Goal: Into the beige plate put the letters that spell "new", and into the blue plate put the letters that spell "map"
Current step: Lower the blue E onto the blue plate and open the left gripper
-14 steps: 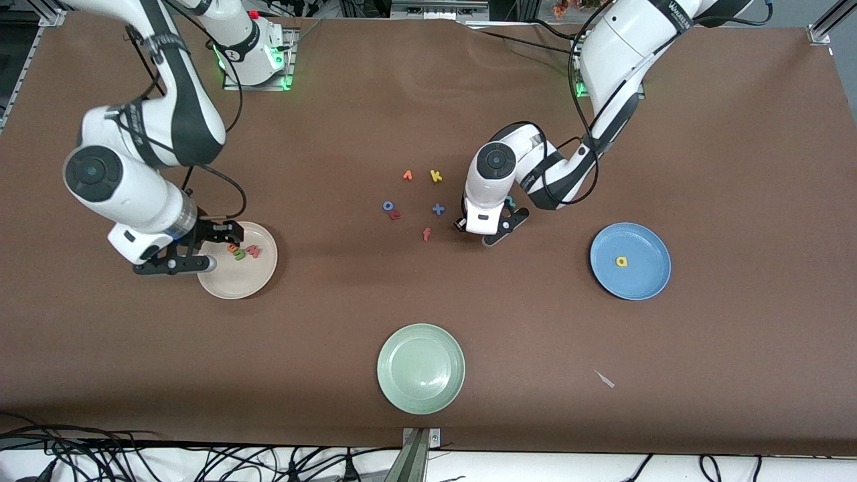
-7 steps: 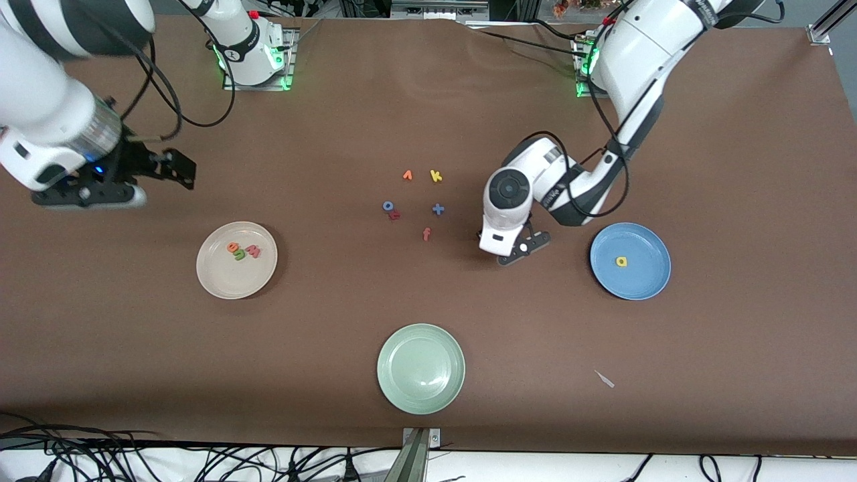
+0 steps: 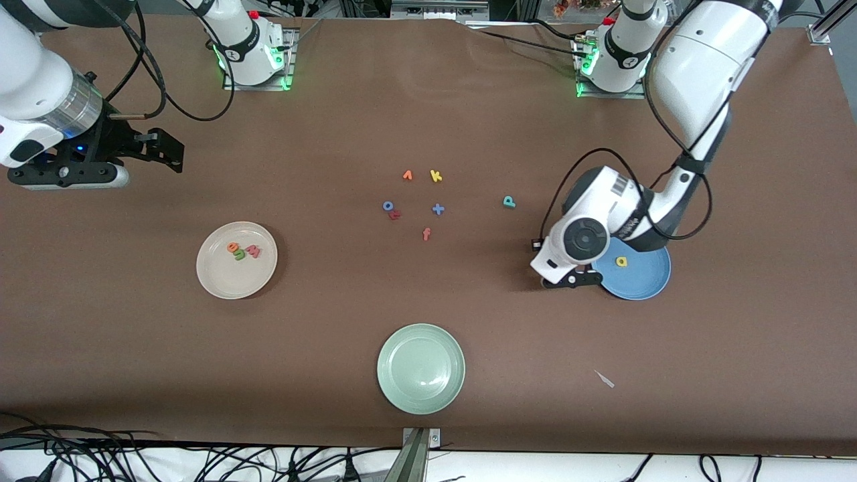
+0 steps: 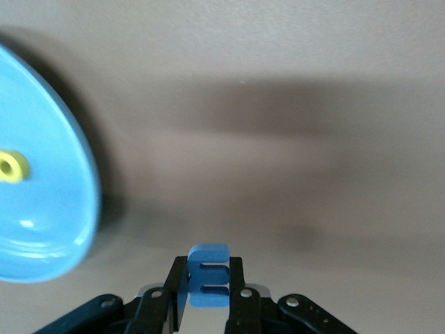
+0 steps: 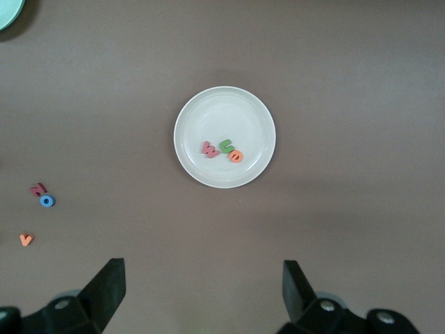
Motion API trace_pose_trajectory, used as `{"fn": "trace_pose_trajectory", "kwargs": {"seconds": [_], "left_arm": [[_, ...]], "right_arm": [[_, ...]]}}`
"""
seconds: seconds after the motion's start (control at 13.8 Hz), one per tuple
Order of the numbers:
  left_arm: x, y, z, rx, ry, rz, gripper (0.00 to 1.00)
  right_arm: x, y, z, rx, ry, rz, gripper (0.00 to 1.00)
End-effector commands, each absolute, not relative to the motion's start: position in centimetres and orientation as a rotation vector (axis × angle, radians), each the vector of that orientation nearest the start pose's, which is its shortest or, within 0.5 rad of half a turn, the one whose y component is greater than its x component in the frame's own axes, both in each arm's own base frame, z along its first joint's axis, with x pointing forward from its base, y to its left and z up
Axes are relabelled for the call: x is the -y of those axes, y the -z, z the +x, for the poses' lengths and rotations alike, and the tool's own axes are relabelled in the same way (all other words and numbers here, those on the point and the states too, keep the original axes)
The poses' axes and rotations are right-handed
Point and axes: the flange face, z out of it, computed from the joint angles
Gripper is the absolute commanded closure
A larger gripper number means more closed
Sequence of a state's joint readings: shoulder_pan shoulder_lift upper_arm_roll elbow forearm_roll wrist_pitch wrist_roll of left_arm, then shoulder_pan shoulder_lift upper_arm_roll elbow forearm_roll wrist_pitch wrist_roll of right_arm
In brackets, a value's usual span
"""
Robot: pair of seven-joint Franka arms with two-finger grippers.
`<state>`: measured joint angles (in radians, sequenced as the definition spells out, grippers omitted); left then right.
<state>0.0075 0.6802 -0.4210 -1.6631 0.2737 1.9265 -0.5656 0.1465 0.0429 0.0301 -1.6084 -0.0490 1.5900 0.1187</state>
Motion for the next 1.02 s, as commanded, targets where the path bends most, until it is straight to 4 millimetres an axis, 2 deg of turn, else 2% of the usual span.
{"fn": "trace_pose_trajectory", "kwargs": {"seconds": [0.0,0.15,0.22,0.44,0.65,0.73,0.87,0.94], "left_arm": [[17.9,-22.7,61.5,-0.180,-0.588,-3.016,1.00],[14.3,-22.8,62.4,-0.385,-0.620,-3.036,1.00],[12.8,-22.7,62.6,-0.414,-0.629,-3.045,1.00],[10.4,-22.3,63.0,-0.509,-0.641,-3.051,1.00],[6.8,-21.9,63.4,-0.628,-0.652,-3.054,0.93],[5.7,-21.9,63.5,-0.651,-0.649,-3.059,0.73],[5.1,-21.9,63.3,-0.644,-0.667,-3.075,0.01],[5.2,-22.4,63.3,-0.610,-0.662,-3.078,0.00]], "right_arm": [[-9.8,-58.7,56.1,0.111,-0.114,-3.178,0.00],[-9.7,-58.9,56.1,0.111,-0.116,-3.179,0.00],[-9.5,-58.7,56.1,0.104,-0.121,-3.178,0.00],[-10.1,-58.7,55.8,0.091,-0.140,-3.167,0.00],[-9.9,-58.3,55.7,0.103,-0.162,-3.168,0.00],[-9.9,-58.2,55.7,0.103,-0.165,-3.168,0.00],[-9.9,-58.3,55.7,0.105,-0.162,-3.167,0.00],[-9.9,-58.3,55.7,0.105,-0.162,-3.167,0.00]]}}
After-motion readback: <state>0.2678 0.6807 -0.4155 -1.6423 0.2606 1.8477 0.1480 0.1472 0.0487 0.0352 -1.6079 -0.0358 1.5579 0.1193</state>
